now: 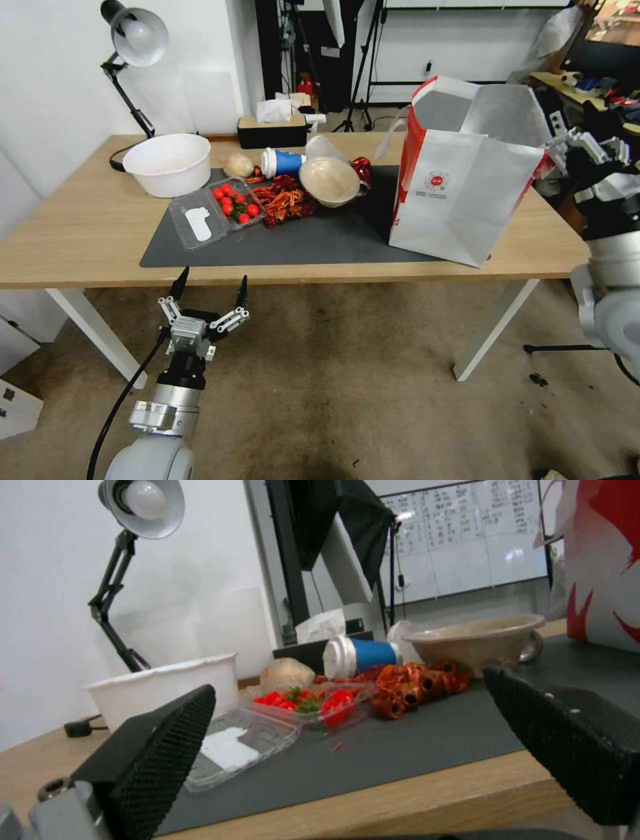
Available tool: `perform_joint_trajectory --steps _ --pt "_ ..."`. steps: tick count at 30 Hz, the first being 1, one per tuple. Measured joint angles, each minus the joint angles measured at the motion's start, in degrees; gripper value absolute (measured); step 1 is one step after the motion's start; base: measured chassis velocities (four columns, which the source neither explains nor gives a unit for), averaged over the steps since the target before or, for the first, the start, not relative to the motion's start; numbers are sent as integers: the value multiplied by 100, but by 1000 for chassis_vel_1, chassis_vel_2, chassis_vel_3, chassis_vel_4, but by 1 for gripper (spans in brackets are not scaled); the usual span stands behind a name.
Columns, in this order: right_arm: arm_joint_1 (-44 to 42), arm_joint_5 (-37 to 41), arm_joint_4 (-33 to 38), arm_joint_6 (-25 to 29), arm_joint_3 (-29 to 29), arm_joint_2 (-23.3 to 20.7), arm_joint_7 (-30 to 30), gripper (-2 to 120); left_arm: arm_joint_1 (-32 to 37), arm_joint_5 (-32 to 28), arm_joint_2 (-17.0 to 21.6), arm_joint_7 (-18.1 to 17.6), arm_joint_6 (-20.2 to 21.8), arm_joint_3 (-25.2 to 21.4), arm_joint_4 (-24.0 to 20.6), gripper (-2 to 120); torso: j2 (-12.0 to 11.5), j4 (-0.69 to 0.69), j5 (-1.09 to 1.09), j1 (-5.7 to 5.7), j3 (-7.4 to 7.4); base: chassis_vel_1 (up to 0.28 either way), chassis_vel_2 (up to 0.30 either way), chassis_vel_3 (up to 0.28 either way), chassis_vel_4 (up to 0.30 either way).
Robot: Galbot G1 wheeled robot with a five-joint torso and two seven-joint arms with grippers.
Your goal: Pick up the food delivery bag from the floor and place it on the table.
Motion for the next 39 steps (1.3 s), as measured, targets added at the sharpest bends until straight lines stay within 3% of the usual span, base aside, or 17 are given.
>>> perform_joint_trajectory --steps 12,19,28,39 --pt "-790 -911 421 -2 -220 853 -564 100 18 -118 26 -2 -161 -21 58 100 0 1 0 0 0 0 0 0 0" --pt "-1332 -1967 293 147 -493 1418 -652 100 15 -169 49 -3 -219 -73 147 100 0 0 1 0 0 0 0 0 0" --pt "-2109 -3316 -277 669 -607 2279 -812 100 -39 -169 42 -12 -237 -68 294 100 0 -1 0 0 1 0 0 0 0" --pt "-2283 -4213 -1131 1384 -574 2627 -861 100 -26 -61 51 -113 -107 -127 443 100 -1 0 1 0 1 0 0 0 0"
